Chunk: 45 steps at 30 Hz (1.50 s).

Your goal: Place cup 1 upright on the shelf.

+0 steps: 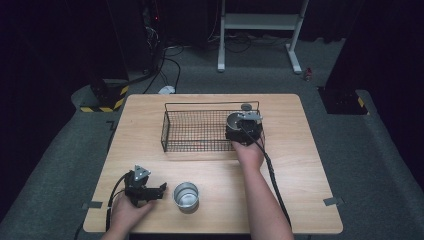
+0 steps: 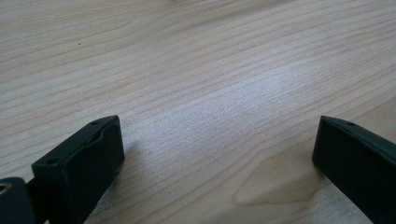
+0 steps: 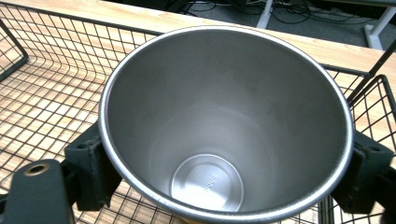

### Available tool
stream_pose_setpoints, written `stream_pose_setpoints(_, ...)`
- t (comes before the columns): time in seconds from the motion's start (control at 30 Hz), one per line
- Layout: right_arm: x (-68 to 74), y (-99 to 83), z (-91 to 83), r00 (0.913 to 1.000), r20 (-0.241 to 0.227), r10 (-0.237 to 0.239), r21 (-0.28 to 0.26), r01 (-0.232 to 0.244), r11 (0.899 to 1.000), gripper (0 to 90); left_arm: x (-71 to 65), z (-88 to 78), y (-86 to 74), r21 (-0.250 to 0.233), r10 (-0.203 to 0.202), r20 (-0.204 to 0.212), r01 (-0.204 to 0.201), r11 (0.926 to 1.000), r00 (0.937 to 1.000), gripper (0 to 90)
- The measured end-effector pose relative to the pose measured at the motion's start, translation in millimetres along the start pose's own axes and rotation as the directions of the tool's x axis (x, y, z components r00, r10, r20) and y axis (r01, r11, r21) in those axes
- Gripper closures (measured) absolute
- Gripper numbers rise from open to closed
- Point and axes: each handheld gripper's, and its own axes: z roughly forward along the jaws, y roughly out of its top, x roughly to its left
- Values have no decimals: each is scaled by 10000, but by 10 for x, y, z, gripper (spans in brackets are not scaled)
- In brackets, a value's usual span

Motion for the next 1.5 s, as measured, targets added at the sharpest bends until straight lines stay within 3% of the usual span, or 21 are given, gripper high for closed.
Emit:
stream_pose_setpoints(0.03, 0, 4, -3, 9998, 64, -199, -7, 199, 9998, 90, 0, 0, 0, 1, 1, 0, -1, 10000, 10000, 24)
stream_pose_setpoints(0.3, -34, 17, -34, 10000, 88, -35, 33, 35, 10000, 73, 1, -1, 1, 17, 4, 8, -4, 10000, 10000, 24)
stream_pose_setpoints(0.7, -19, 20, -134, 9996, 80, -253, -100, 253, 9996, 72, 0, -1, 0, 14, 3, 5, -3, 10000, 10000, 24)
stream_pose_setpoints(0.93, -48, -47, -233, 10000, 13, -90, -230, 90, 9997, 72, 0, 0, 0, 12, 3, 5, -3, 10000, 10000, 24)
stream_pose_setpoints(1.5, -32, -135, -504, 9996, -93, -282, -760, 274, 9967, 73, -5, 4, 6, 26, 0, -38, 0, 10000, 10000, 22)
